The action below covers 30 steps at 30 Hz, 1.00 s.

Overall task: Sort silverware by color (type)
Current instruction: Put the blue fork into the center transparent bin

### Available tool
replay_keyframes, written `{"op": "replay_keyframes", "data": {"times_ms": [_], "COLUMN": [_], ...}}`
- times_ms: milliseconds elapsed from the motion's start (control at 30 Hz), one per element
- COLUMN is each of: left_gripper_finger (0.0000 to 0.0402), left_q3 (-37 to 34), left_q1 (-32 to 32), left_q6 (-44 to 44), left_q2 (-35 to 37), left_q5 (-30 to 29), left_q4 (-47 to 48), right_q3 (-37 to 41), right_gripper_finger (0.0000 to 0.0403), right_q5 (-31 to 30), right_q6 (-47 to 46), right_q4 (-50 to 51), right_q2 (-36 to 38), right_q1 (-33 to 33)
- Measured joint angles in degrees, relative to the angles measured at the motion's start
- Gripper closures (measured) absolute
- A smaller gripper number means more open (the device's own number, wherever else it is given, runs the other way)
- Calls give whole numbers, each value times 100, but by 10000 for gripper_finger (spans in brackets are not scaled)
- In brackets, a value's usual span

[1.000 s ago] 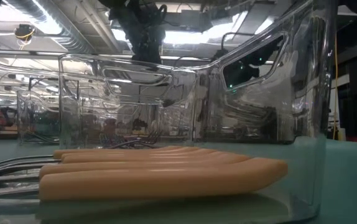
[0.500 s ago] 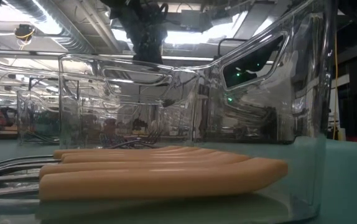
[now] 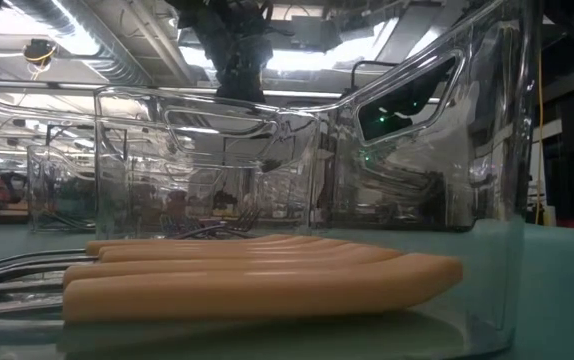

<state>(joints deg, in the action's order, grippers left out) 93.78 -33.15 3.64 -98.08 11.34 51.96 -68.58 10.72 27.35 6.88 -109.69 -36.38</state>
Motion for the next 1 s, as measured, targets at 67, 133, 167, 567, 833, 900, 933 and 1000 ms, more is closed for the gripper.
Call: {"op": "replay_keyframes", "data": {"times_ms": [67,133,167,567,833,900,933,1000], "left_gripper_finger": [230,230,230,230,230,230,230,230], "left_q3": [0,-2,-2,-4,-4,-4,-4,-4], "left_q1": [12,17,17,17,20,20,20,20], "left_q6": [-2,0,0,-4,-2,-2,-1,-2], "left_q2": [0,0,0,-2,-2,-2,-2,-2], "left_q5": [-1,-1,0,1,4,-3,-3,-5], "left_q4": [-2,-2,-2,-4,-13,-22,-22,-22], "right_q3": [0,0,0,0,-11,-12,-12,-12], "right_gripper_finger": [206,204,203,203,203,203,203,206], "right_q5": [57,191,259,52,175,180,193,197], "right_q6": [-3,-3,-3,152,160,162,162,167], "right_q4": [-66,-91,-88,-349,-349,-336,-331,-326], "right_q2": [0,0,0,-534,-706,-710,-710,-710], "right_q1": [0,0,0,0,0,0,-2,-2]}}
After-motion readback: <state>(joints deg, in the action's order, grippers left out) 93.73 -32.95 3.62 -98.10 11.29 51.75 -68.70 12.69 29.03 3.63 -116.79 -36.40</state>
